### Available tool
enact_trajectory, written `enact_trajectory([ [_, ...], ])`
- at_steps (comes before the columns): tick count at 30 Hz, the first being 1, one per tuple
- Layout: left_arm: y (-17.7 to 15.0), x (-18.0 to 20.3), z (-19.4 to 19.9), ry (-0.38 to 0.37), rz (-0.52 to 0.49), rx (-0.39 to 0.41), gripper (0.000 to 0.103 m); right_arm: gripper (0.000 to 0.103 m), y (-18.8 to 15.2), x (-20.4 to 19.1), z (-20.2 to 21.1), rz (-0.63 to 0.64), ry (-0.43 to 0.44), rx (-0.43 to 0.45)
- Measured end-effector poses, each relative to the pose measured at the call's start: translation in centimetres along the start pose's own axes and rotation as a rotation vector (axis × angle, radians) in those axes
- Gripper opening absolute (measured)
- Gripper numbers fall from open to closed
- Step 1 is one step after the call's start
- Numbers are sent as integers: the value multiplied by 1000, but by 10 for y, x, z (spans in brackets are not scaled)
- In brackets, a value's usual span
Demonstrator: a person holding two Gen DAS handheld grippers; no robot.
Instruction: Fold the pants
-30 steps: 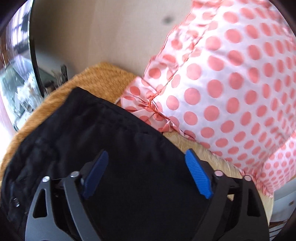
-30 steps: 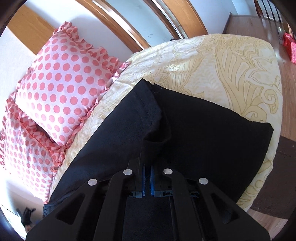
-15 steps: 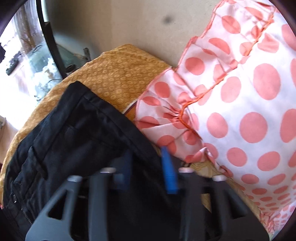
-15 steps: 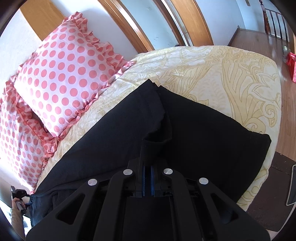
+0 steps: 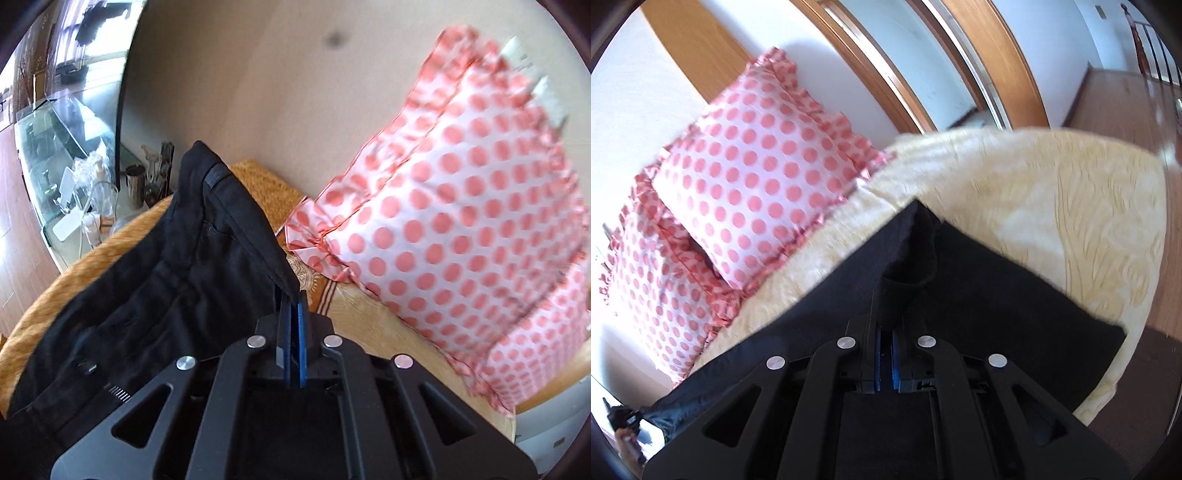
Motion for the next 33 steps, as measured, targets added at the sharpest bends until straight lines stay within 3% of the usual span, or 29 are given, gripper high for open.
enact_trajectory([
  [5, -36, -38, 80, -48, -17, 79, 2, 4, 17, 6, 15, -1, -3, 50],
  [15, -123, -113, 115, 0, 16, 86, 2, 4, 21, 30, 28, -45, -2, 48],
  [21, -148, -116, 146, 13, -6, 179, 2, 4, 39, 24, 47, -66, 64, 120],
  [25, -163, -113, 177, 59, -71, 268, 2, 4, 41, 31, 61, -67, 34, 153],
  [28, -174, -130, 170, 89, -47, 212, 3, 4, 22, 54, 45, -85, -52, 59],
  [31, -185, -158, 147, 92, 46, 104, 3, 4, 1, 73, 29, -136, -86, -15],
  [33, -189, -173, 142, 86, 101, 95, 11, 4, -10, 81, 24, -150, -107, -33],
])
Point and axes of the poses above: each gripper's, at about its wrist camera, not at the fingertips, and z roughly against the way its jaws point, x to its right, y to its top, the point moved 2 cm from there along -z, roughly the way its jaws point, and after that the axes turned 5 degrees about z, right-handed, at the moved point
